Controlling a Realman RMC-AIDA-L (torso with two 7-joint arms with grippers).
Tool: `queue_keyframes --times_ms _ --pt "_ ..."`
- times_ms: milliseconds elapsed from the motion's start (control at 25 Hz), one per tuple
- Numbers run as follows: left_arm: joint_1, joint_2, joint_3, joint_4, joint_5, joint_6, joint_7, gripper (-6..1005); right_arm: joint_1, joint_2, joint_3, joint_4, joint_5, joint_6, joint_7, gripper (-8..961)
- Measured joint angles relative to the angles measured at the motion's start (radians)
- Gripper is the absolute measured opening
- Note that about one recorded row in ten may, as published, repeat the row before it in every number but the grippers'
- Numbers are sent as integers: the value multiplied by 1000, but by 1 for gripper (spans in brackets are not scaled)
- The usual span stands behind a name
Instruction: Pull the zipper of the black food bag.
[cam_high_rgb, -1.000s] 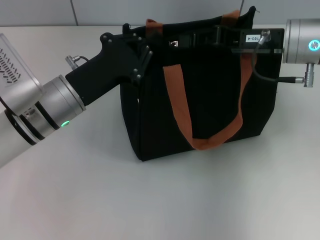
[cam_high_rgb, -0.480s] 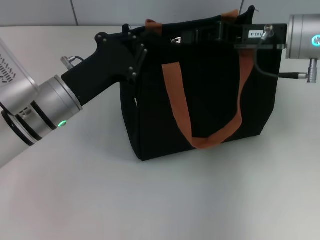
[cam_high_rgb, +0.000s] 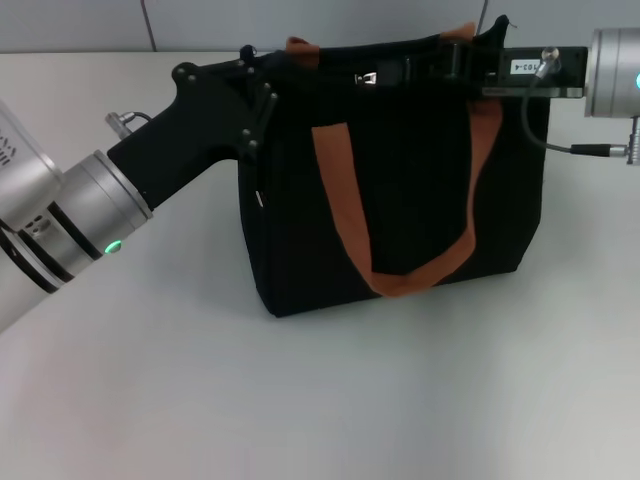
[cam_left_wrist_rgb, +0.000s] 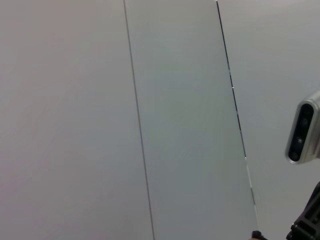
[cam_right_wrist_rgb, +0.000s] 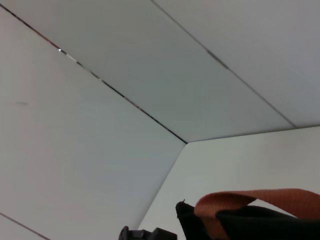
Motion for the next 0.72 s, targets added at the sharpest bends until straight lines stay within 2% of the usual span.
queue_keyframes --times_ms 720 --pt "0 -1 -17 -14 -1 -2 1 34 -66 -30 21 -2 0 20 4 -1"
